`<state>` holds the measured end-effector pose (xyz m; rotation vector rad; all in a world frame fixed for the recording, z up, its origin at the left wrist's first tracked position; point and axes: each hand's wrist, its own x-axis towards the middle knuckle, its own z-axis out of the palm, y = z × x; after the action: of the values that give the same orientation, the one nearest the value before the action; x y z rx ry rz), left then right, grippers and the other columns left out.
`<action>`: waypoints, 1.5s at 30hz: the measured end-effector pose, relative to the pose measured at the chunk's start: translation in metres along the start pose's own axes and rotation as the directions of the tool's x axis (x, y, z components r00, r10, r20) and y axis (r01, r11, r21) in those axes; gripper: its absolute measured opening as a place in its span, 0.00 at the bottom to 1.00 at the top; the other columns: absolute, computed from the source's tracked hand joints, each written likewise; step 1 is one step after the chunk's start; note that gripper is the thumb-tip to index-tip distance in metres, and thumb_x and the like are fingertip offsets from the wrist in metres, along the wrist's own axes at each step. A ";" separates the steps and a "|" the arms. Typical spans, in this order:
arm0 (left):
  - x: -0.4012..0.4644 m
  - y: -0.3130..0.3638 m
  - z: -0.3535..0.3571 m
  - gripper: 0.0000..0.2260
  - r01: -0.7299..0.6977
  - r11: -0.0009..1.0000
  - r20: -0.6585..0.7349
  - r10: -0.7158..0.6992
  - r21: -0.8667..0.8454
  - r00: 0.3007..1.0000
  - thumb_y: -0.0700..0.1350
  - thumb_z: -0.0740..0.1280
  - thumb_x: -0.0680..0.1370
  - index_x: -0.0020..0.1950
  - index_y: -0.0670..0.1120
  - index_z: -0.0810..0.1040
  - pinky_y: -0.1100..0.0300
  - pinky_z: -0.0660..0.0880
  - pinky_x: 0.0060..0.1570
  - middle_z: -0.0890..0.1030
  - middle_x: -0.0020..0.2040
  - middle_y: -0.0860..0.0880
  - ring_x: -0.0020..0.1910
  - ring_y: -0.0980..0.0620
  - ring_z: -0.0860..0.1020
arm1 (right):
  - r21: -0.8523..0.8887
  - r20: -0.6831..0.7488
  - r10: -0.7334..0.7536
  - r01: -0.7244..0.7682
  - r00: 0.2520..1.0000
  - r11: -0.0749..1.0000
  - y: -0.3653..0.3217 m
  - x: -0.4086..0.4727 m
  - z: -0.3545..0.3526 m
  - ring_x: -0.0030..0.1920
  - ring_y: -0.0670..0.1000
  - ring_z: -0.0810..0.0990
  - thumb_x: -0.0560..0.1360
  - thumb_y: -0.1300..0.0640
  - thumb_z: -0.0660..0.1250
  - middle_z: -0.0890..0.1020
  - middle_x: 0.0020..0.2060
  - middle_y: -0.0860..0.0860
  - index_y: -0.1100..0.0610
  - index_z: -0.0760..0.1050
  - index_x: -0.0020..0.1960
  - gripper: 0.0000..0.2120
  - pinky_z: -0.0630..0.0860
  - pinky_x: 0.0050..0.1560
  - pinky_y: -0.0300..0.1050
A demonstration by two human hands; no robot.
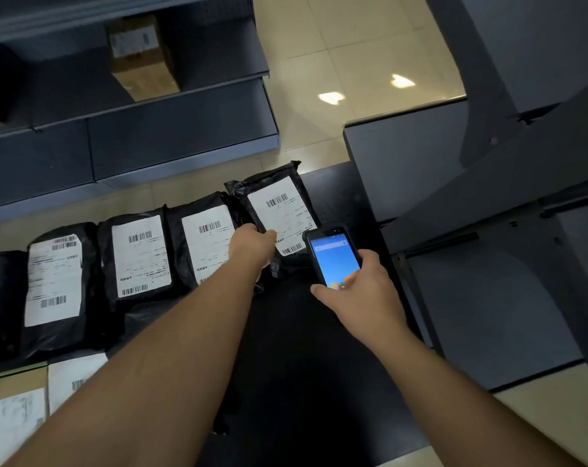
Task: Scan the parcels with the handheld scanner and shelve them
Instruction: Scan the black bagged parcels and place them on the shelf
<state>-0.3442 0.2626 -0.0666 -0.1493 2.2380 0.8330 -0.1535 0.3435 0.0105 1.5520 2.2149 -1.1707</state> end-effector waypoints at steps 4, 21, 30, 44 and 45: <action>-0.014 0.001 0.000 0.08 -0.030 0.991 0.004 0.031 -0.131 1.000 0.47 0.71 0.79 0.48 0.43 0.78 0.50 0.82 0.47 0.85 0.49 0.43 0.48 0.40 0.84 | 0.014 -0.004 -0.014 0.014 1.000 1.000 0.004 -0.007 -0.008 0.52 0.49 0.79 0.66 0.39 0.81 0.75 0.58 0.48 0.50 0.61 0.77 0.47 0.82 0.48 0.51; -0.143 -0.032 -0.046 0.05 -0.107 0.886 -0.075 0.082 -0.452 0.994 0.42 0.75 0.76 0.50 0.43 0.82 0.40 0.85 0.48 0.87 0.46 0.42 0.47 0.39 0.87 | 0.120 0.011 -0.168 0.166 0.986 0.979 0.017 -0.088 -0.067 0.50 0.50 0.81 0.63 0.36 0.79 0.78 0.56 0.48 0.49 0.63 0.76 0.48 0.83 0.48 0.55; -0.220 -0.067 -0.095 0.04 -0.260 0.782 -0.253 0.135 -0.566 0.958 0.42 0.75 0.78 0.49 0.45 0.82 0.41 0.85 0.52 0.88 0.47 0.43 0.49 0.39 0.87 | 0.077 0.148 -0.329 0.321 0.933 0.944 -0.002 -0.151 -0.094 0.49 0.48 0.80 0.67 0.40 0.80 0.77 0.53 0.47 0.50 0.65 0.72 0.40 0.79 0.45 0.47; -0.287 -0.134 -0.167 0.06 -0.381 0.674 -0.332 0.208 -0.633 0.920 0.41 0.73 0.80 0.52 0.43 0.78 0.48 0.82 0.32 0.88 0.49 0.41 0.42 0.43 0.88 | 0.018 0.189 -0.392 0.396 0.900 0.918 -0.037 -0.266 -0.096 0.46 0.48 0.82 0.66 0.42 0.82 0.79 0.50 0.47 0.50 0.68 0.65 0.35 0.77 0.39 0.42; -0.289 -0.139 -0.170 0.06 -0.380 0.672 -0.329 0.210 -0.636 0.921 0.42 0.74 0.80 0.52 0.42 0.78 0.38 0.84 0.40 0.88 0.49 0.41 0.44 0.41 0.88 | 0.019 0.190 -0.394 0.398 0.899 0.917 -0.039 -0.273 -0.093 0.46 0.48 0.82 0.65 0.41 0.82 0.79 0.50 0.47 0.49 0.69 0.64 0.34 0.77 0.39 0.43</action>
<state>-0.1893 0.0110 0.1445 -0.2402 2.0622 1.9152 -0.0438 0.2097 0.2444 0.9512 2.4669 -1.3297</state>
